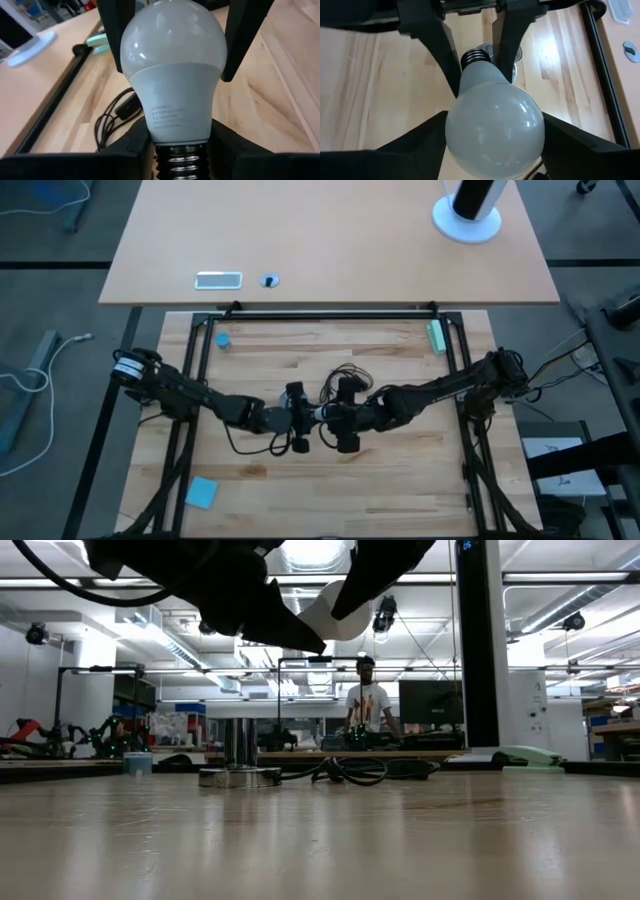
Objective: Screw lightbulb
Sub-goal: Insert the lightbulb into the lamp
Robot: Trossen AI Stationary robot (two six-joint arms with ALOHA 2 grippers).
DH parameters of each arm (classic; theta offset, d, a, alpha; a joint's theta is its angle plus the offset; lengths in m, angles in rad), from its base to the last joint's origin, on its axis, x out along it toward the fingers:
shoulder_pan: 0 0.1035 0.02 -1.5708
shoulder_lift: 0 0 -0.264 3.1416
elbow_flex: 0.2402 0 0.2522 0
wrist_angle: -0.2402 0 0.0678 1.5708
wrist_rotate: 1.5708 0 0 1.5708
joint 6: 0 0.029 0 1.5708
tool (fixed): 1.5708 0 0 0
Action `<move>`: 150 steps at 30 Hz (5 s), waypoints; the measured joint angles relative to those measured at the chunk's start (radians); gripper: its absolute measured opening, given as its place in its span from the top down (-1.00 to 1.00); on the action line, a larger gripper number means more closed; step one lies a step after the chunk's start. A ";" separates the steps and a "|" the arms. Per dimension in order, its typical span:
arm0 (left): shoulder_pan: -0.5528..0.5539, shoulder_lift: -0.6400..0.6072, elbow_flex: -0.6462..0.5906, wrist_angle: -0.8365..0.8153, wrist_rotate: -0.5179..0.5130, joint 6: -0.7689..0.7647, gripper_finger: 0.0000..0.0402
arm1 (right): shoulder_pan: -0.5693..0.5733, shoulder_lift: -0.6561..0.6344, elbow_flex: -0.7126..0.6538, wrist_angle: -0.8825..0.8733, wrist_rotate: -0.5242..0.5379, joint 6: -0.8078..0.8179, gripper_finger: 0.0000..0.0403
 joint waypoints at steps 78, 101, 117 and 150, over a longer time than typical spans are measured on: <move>-0.101 -0.166 -0.397 1.023 0.164 0.322 0.58 | 0.121 0.113 -0.293 1.528 0.159 -0.357 -0.49; -0.100 -0.167 -0.387 0.988 0.206 0.324 0.58 | 0.083 0.110 -0.283 1.521 0.129 -0.427 -0.40; -0.098 -0.168 -0.386 0.968 0.198 0.323 0.58 | 0.030 0.112 -0.263 1.471 -0.016 -0.349 -0.36; -0.097 -0.167 -0.389 0.928 0.078 0.271 0.29 | 0.014 0.114 -0.263 1.486 0.032 -0.378 0.30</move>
